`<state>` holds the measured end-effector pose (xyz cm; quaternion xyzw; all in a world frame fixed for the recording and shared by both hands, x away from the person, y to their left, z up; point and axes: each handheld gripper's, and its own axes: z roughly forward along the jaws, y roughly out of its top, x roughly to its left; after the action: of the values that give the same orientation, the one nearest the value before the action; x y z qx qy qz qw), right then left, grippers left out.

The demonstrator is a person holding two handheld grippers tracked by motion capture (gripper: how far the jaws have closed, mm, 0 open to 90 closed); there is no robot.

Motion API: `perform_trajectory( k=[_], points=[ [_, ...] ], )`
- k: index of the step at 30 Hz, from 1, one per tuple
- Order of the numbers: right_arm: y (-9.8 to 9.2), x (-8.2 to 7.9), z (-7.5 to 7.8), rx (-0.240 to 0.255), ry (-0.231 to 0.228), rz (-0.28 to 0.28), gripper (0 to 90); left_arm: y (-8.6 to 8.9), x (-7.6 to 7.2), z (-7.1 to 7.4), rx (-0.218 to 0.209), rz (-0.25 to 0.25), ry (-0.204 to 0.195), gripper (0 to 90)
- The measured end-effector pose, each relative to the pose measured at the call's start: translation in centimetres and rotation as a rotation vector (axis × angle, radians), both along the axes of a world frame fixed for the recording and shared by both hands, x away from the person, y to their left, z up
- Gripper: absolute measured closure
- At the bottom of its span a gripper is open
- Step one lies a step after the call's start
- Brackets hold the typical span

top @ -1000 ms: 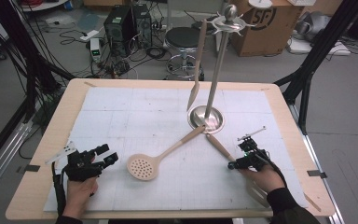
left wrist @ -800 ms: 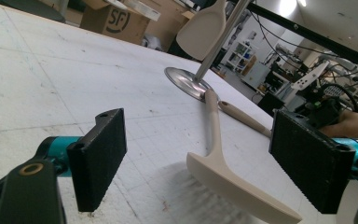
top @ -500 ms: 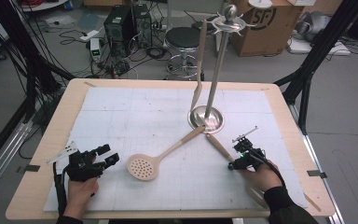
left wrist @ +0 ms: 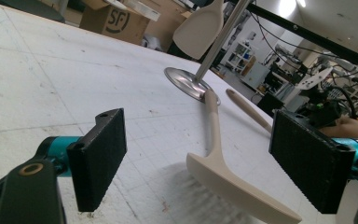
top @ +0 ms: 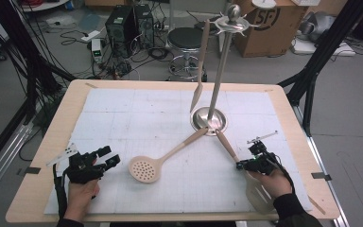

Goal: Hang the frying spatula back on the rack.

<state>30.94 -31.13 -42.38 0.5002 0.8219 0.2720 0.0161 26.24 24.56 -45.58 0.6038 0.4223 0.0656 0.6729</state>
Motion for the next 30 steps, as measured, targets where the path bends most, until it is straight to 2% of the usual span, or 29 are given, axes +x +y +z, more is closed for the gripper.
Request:
perform_trajectory(
  k=[5,10,17,25,30],
  points=[
    [-0.9,-0.6,1.2,0.178,-0.089,-0.024,78.8,-0.1,0.0,0.0,0.005,-0.003,-0.001,19.5],
    [-1.7,-0.8,2.2,0.271,-0.147,-0.039,78.8,0.0,0.0,0.0,0.003,-0.002,-0.001,19.5],
    [-2.4,-1.0,3.1,0.448,-0.228,-0.027,78.7,0.0,0.0,0.0,0.002,-0.002,-0.001,19.5],
    [-2.6,-1.2,4.4,0.522,-0.340,-0.042,78.7,0.0,0.0,0.0,0.000,0.001,-0.001,19.5],
    [-2.1,-1.3,5.5,0.567,-0.435,-0.029,78.7,0.0,0.0,0.0,0.001,0.001,-0.002,19.5]
  ],
)
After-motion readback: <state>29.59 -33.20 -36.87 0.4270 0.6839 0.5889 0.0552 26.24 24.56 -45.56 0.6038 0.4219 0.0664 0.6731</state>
